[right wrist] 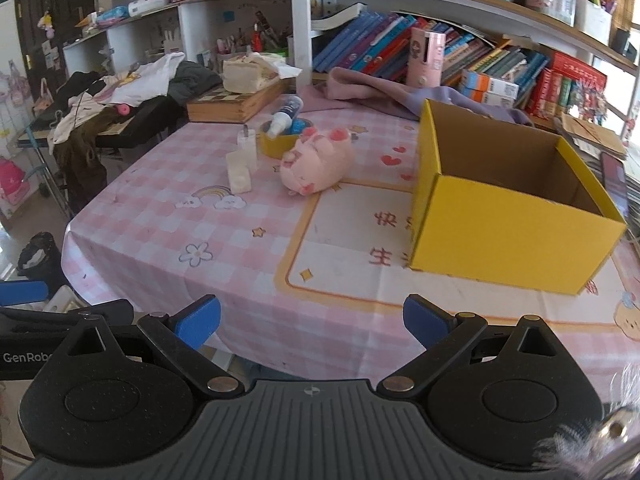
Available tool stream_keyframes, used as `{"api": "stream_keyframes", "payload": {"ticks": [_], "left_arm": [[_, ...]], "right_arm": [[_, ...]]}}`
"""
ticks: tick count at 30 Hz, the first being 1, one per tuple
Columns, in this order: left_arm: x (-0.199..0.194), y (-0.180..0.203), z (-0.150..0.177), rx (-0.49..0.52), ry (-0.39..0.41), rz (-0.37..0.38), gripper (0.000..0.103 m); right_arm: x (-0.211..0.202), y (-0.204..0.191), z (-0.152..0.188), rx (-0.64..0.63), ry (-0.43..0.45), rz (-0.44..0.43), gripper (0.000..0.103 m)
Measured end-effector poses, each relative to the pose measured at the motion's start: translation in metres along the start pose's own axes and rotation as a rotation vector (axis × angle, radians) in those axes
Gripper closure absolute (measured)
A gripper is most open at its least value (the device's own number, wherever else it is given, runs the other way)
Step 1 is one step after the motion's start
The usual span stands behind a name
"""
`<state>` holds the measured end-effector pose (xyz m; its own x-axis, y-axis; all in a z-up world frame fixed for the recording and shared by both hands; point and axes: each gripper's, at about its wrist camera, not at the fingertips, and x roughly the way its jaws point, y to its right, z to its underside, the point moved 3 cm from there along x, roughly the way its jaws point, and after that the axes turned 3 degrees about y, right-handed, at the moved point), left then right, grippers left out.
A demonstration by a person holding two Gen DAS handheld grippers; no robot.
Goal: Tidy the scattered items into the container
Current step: 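Grasp the cream sponge with the left tool while the right tool grasps the pink pig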
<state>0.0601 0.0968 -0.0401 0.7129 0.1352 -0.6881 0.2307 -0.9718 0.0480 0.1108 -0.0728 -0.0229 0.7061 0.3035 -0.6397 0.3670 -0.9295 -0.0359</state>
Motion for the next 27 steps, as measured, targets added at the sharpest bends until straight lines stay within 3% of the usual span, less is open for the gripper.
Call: {"api": "stream_keyframes", "payload": {"ticks": [10, 27], "left_arm": [[0.026, 0.0, -0.021, -0.024, -0.009, -0.01, 0.004], [0.059, -0.003, -0.066, -0.034, -0.002, -0.045, 0.005]], "right_arm": [[0.033, -0.001, -0.026, -0.043, -0.012, -0.058, 0.019], [0.079, 0.002, -0.072, -0.058, -0.005, -0.094, 0.02]]}}
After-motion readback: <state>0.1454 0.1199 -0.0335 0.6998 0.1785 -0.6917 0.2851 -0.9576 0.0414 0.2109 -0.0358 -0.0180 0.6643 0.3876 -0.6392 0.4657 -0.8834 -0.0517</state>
